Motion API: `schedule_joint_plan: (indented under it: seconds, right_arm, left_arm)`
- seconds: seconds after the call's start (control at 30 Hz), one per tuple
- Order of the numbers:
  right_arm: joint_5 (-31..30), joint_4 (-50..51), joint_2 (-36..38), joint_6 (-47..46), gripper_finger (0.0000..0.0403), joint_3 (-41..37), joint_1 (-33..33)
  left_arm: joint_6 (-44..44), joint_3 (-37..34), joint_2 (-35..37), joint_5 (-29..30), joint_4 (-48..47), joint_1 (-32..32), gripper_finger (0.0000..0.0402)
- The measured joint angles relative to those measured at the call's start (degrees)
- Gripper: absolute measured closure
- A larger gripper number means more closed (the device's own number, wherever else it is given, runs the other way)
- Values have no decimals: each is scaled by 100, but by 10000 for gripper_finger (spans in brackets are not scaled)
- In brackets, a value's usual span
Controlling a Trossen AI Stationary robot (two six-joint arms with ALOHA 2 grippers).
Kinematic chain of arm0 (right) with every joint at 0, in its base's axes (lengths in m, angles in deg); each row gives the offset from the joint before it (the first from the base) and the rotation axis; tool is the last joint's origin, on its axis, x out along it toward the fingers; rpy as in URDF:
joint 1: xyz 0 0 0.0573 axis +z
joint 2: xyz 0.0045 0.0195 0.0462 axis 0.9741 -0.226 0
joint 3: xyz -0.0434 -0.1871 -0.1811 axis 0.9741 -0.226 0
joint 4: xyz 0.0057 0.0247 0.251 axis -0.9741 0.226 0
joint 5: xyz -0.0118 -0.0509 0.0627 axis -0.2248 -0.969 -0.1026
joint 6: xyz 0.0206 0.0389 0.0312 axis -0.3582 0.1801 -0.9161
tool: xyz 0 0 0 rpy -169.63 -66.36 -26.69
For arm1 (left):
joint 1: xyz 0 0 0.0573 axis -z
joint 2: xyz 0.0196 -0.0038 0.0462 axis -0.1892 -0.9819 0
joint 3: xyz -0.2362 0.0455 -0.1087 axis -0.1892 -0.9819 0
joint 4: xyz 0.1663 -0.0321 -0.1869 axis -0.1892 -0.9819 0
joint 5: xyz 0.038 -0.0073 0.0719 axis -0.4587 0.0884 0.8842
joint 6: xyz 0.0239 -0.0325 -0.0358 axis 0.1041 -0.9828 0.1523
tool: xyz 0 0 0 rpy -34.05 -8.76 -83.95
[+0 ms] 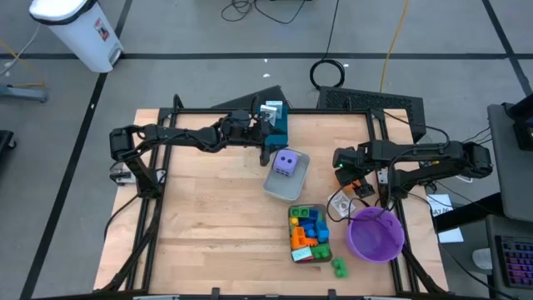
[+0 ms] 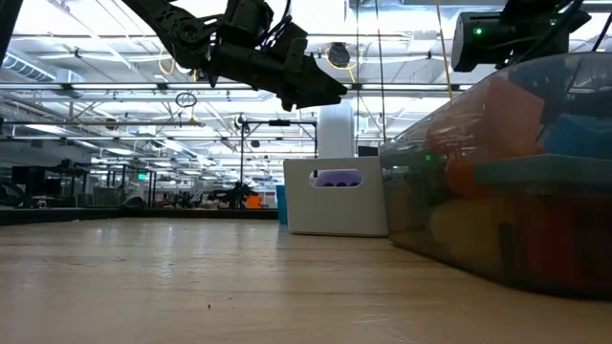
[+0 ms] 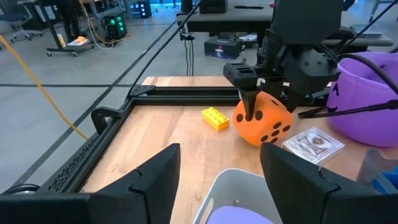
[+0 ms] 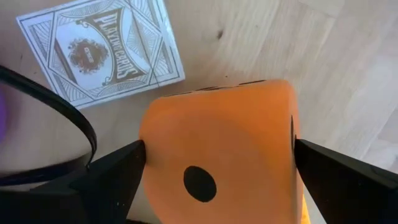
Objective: Pick & Place Toys
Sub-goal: Put the orange dice into the white bin
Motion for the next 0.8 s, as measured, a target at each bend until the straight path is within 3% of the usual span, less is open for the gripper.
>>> schedule_joint_plan:
  seconds: [0.3, 0.63, 0.8]
  right_arm:
    - [-4, -14, -2, -421, 4, -19, 0]
    - [-204, 63, 2, 256, 4, -23, -36]
    - [-20, -51, -70, 346, 4, -23, -343]
  left_arm:
    - [0, 0, 0, 0, -28, 0, 174]
    - [-22, 0, 0, 0, -32, 0, 174]
    - [-22, 0, 0, 0, 2, 0, 174]
